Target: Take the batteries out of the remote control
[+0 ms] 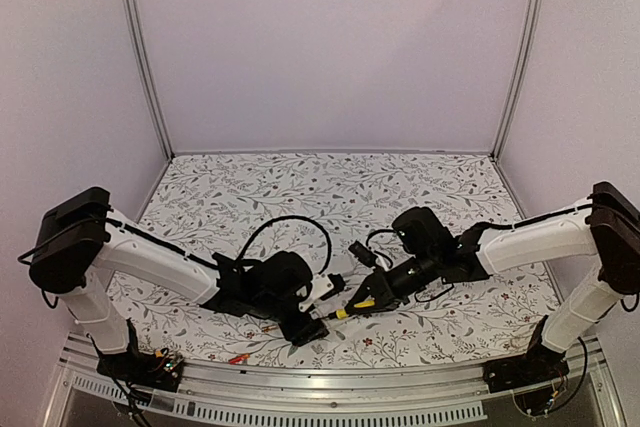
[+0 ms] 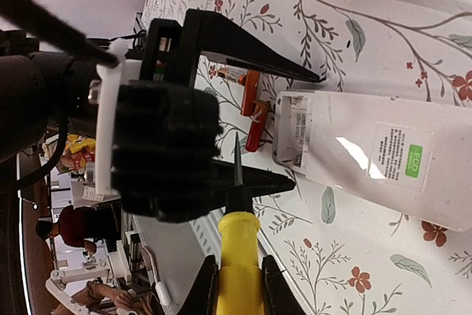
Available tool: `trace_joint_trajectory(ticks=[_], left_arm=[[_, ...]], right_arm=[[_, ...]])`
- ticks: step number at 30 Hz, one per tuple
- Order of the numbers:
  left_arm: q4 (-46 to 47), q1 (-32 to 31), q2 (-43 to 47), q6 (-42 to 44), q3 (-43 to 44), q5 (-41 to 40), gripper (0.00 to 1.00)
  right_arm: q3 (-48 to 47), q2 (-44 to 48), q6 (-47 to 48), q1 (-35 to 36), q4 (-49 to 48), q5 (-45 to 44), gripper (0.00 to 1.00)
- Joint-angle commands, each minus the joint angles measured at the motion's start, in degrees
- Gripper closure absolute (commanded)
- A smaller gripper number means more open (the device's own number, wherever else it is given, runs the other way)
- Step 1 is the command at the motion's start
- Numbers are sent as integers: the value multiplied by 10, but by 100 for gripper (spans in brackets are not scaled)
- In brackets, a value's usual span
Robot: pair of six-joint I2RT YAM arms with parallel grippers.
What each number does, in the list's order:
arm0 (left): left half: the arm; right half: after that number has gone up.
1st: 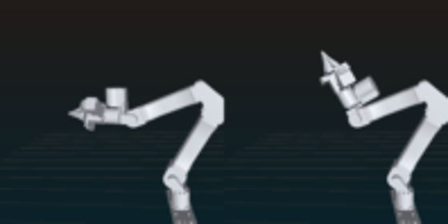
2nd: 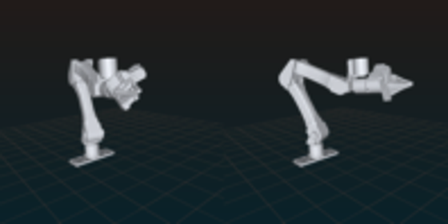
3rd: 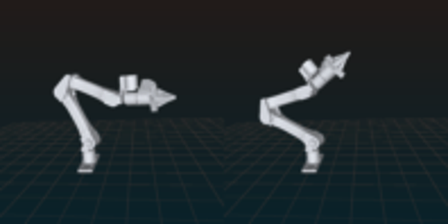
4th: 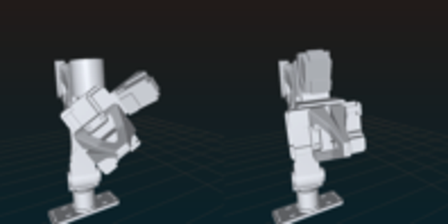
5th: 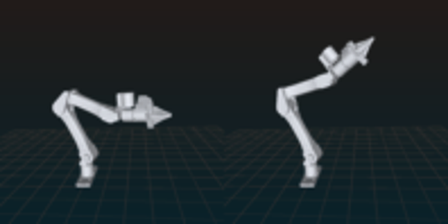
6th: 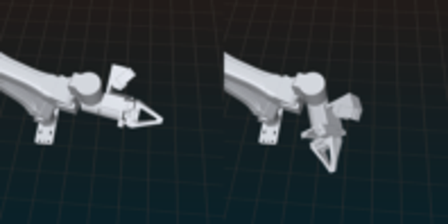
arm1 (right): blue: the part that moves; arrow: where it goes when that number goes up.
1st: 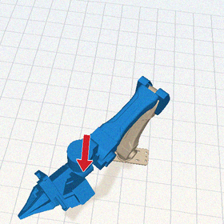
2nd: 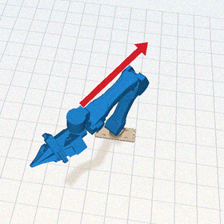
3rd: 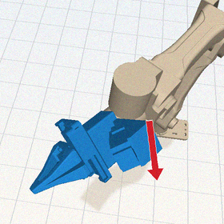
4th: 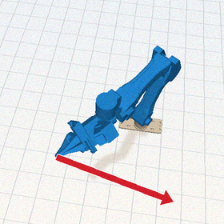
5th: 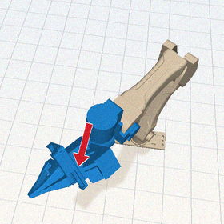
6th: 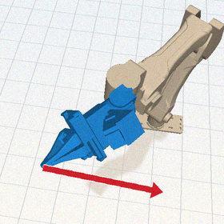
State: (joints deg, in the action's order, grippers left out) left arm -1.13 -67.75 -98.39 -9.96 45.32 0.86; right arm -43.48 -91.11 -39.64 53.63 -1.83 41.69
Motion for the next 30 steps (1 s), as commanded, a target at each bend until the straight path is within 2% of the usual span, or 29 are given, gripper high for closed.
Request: trace_joint_trajectory(ticks=[1, 8, 15, 20, 25, 30], left_arm=[[-17, 15, 40, -9, 14, 20, 23], [-36, 43, 110, -18, 35, 47, 16], [-69, 120, 177, -48, 42, -7, 14], [-53, 188, 204, -113, 56, -68, 14], [25, 246, 217, -173, 57, -59, 13], [46, 271, 218, -191, 62, -67, 13]], right_arm=[[-13, 64, 1, -3, 49, -94, 100], [-8, 135, -13, -39, 125, -252, 100], [17, 165, -49, -78, 138, -398, 100], [37, 153, -65, -84, 96, -414, 100], [56, 130, -71, -84, 60, -432, 100], [56, 112, -67, -83, 53, -447, 88]])
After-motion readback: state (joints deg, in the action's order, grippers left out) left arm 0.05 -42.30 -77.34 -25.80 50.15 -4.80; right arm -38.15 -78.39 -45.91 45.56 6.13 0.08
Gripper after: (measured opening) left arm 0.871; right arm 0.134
